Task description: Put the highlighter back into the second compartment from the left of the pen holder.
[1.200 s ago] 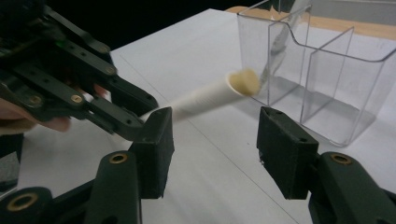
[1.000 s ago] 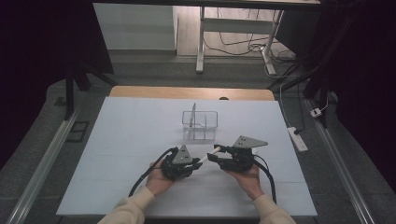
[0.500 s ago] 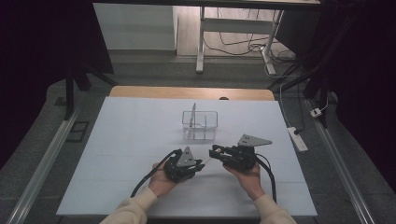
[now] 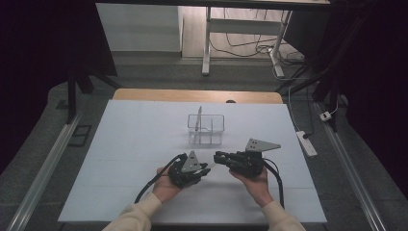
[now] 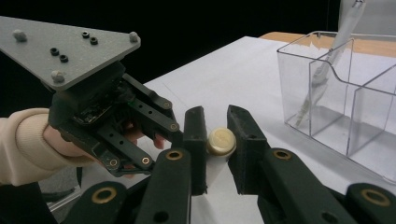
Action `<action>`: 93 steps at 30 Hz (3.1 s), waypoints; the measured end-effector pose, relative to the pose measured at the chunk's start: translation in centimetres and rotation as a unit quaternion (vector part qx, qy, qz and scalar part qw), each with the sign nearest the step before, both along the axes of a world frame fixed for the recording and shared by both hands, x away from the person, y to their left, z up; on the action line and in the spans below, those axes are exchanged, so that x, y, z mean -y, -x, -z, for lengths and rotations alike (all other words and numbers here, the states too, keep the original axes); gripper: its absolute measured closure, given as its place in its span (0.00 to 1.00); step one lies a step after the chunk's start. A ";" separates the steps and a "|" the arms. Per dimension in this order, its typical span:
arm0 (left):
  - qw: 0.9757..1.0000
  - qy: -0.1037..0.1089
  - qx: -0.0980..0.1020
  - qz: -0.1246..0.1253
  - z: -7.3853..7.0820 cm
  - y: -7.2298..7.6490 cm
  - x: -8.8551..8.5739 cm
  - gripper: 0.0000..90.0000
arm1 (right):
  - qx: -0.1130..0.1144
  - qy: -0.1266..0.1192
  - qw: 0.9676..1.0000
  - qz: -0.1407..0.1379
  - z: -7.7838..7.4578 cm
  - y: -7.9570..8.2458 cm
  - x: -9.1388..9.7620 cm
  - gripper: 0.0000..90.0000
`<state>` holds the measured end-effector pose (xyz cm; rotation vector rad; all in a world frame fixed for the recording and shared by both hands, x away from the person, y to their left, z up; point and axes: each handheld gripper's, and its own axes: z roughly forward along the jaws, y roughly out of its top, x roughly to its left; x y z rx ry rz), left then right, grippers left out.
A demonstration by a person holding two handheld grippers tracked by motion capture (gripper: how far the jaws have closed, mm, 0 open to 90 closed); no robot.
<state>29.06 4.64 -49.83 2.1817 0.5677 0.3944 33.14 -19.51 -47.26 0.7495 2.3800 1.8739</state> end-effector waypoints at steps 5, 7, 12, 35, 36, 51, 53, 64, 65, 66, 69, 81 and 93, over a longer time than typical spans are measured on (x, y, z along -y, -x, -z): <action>1.000 0.003 -0.004 -0.009 0.0 -0.2 -0.3 0.76 | 0.006 0.000 1.000 0.004 -0.1 0.0 0.2 0.86; 1.000 0.007 -0.006 -0.016 -0.2 -0.2 -0.6 0.69 | 0.010 -0.005 1.000 0.005 -0.3 0.0 0.3 0.86; 0.999 0.024 -0.019 -0.033 -0.6 0.0 -2.0 0.59 | 0.028 -0.005 0.999 0.021 -1.0 0.1 0.9 0.86; 0.992 0.047 -0.041 -0.112 -0.2 3.4 -12.4 0.47 | 0.054 -0.011 0.997 0.052 -3.5 -1.3 1.6 0.86; 0.991 0.047 -0.041 -0.115 -0.2 3.5 -12.8 0.47 | 0.055 -0.010 0.997 0.052 -3.7 -1.3 1.6 0.86; 0.986 0.044 -0.064 -0.149 1.1 4.9 -16.9 0.44 | 0.066 -0.016 0.994 0.080 -6.4 -2.5 1.4 0.86; 0.986 0.044 -0.064 -0.149 1.2 4.9 -17.1 0.44 | 0.068 -0.014 0.994 0.083 -6.8 -2.7 1.3 0.86; 0.986 0.039 -0.075 -0.145 1.3 4.6 -16.8 0.37 | 0.078 -0.010 0.991 0.106 -9.9 -5.2 0.4 0.86; 0.986 0.038 -0.077 -0.145 1.4 4.6 -16.7 0.36 | 0.078 -0.011 0.991 0.109 -10.1 -5.5 0.3 0.86; 0.986 0.038 -0.078 -0.145 1.4 4.6 -16.7 0.36 | 0.079 -0.008 0.991 0.112 -10.3 -5.9 0.3 0.86; 0.986 0.036 -0.080 -0.144 1.5 4.6 -16.7 0.36 | 0.083 0.002 0.989 0.123 -10.7 -7.0 0.0 0.86; 0.985 0.037 -0.088 -0.145 1.8 4.4 -16.8 0.36 | 0.058 0.048 0.987 0.144 -9.0 -10.8 -2.1 0.85; 0.984 0.042 -0.091 -0.148 1.9 4.3 -17.0 0.36 | 0.040 0.092 0.986 0.135 -6.6 -12.1 -4.1 0.60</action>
